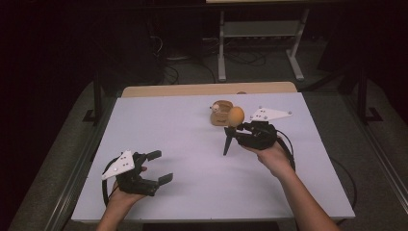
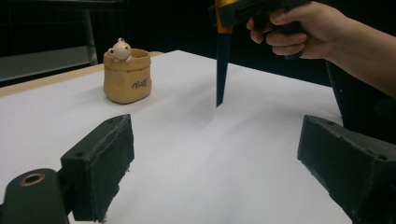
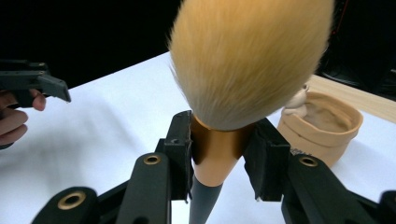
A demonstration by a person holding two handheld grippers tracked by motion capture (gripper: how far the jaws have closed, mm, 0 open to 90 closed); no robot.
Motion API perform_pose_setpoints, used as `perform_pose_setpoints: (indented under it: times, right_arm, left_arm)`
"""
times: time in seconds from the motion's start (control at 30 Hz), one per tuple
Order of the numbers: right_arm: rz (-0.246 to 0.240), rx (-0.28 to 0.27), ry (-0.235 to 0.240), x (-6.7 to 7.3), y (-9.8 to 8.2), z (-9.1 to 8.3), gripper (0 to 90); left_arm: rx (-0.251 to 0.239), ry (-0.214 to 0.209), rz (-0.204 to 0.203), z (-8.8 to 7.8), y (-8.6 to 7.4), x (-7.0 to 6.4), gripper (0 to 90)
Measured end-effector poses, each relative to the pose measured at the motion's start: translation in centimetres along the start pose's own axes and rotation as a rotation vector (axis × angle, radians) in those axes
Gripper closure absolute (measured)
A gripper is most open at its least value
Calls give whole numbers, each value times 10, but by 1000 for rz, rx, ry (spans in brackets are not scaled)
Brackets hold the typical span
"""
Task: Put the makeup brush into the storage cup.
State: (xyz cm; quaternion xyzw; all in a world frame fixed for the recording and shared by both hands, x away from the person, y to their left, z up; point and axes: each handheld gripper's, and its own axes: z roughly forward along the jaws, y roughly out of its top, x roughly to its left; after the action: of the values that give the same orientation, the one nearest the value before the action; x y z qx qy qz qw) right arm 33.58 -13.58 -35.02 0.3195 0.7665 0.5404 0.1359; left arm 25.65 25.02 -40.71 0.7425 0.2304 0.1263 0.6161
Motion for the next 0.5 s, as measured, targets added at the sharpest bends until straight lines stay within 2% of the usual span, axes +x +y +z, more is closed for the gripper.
perform_pose_setpoints:
  times: [0.5]
  right_arm:
    - [-2,-26,-3,-11,15,1,632]
  left_arm:
    - [4,-10,-5,0,0,-1,104]
